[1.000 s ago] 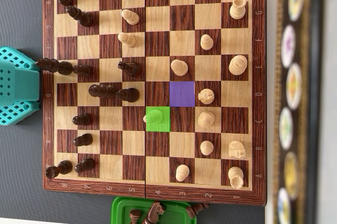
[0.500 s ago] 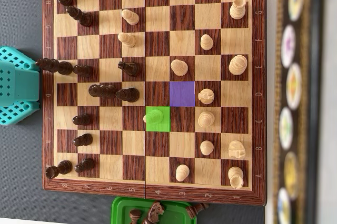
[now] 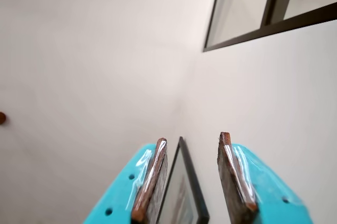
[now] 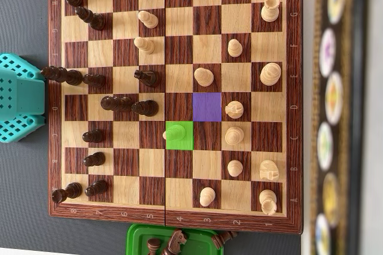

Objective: Play chess

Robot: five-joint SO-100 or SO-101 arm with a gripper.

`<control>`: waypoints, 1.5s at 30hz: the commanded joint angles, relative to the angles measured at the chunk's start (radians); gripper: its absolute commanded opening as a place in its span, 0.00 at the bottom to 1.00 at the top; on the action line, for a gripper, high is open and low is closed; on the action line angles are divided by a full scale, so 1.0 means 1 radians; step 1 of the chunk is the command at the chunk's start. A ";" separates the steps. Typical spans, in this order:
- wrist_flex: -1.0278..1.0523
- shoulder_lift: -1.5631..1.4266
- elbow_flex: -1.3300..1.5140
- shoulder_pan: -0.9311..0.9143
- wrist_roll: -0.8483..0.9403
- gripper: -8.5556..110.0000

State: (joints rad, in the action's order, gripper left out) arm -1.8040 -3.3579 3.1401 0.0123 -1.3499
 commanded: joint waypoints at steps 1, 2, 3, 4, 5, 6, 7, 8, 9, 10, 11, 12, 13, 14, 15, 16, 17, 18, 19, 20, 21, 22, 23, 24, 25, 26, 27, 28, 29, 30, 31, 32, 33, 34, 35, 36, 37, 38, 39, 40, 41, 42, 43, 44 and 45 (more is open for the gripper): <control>-0.002 0.008 0.018 0.000 -0.069 0.20; -0.002 0.008 0.018 -0.002 -0.097 0.20; -0.002 0.008 0.018 -0.005 -0.109 0.20; -0.002 0.008 0.018 -0.005 -0.114 0.20; -0.002 0.008 0.018 -0.005 -0.114 0.20; -0.002 0.008 0.018 -0.005 -0.114 0.20; -0.002 0.008 0.018 -0.005 -0.114 0.20; -0.002 0.008 0.018 -0.005 -0.114 0.20; -0.002 0.009 0.018 -0.005 -0.114 0.20; 0.000 0.009 0.018 -0.003 -0.123 0.20; 0.000 0.009 0.018 -0.005 -0.123 0.20; 0.000 0.009 0.018 -0.005 -0.121 0.20; 0.000 0.009 0.018 -0.005 -0.121 0.20; 0.000 0.009 0.018 -0.005 -0.121 0.20; 0.000 0.009 0.018 -0.005 -0.121 0.20; 0.000 0.009 0.018 -0.005 -0.121 0.20; 0.000 0.009 0.018 -0.005 -0.121 0.20; 0.000 0.009 0.018 -0.005 -0.121 0.20; 0.000 0.009 0.018 -0.005 -0.121 0.20; 0.000 0.009 0.018 -0.005 -0.121 0.20; 0.000 0.009 0.018 -0.005 -0.121 0.20; 0.000 0.009 0.018 -0.005 -0.121 0.20; 0.000 0.009 0.018 -0.005 -0.121 0.20; 0.000 0.009 0.018 -0.005 -0.121 0.20; 0.000 0.009 0.018 -0.005 -0.121 0.20; 0.000 0.009 0.018 -0.005 -0.121 0.20; 0.000 0.009 0.018 -0.005 -0.121 0.20; 0.000 0.009 0.018 -0.005 -0.121 0.20; 0.000 0.009 0.018 -0.005 -0.121 0.20; 0.000 0.009 0.018 -0.005 -0.121 0.20; 0.000 0.009 0.018 -0.005 -0.121 0.20; 0.000 0.009 0.018 -0.005 -0.121 0.20; 0.000 0.009 0.018 -0.005 -0.121 0.20; 0.000 0.009 0.018 -0.005 -0.121 0.20; 0.000 0.009 0.018 -0.005 -0.121 0.20; 0.000 0.009 0.018 -0.005 -0.121 0.20; 0.000 0.009 0.018 -0.005 -0.121 0.20; 0.000 0.009 0.018 -0.005 -0.121 0.20; 0.000 0.009 0.018 -0.005 -0.121 0.20; 0.000 0.009 0.018 -0.005 -0.121 0.20; 0.000 0.009 0.018 -0.005 -0.121 0.20; 0.000 0.009 0.018 -0.005 -0.121 0.20; 0.000 0.009 0.018 -0.005 -0.121 0.20; 0.000 0.009 0.018 -0.005 -0.121 0.20; 0.000 0.009 0.018 -0.005 -0.121 0.20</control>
State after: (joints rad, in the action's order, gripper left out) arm -1.8040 -3.3579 3.1401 0.0123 -1.4650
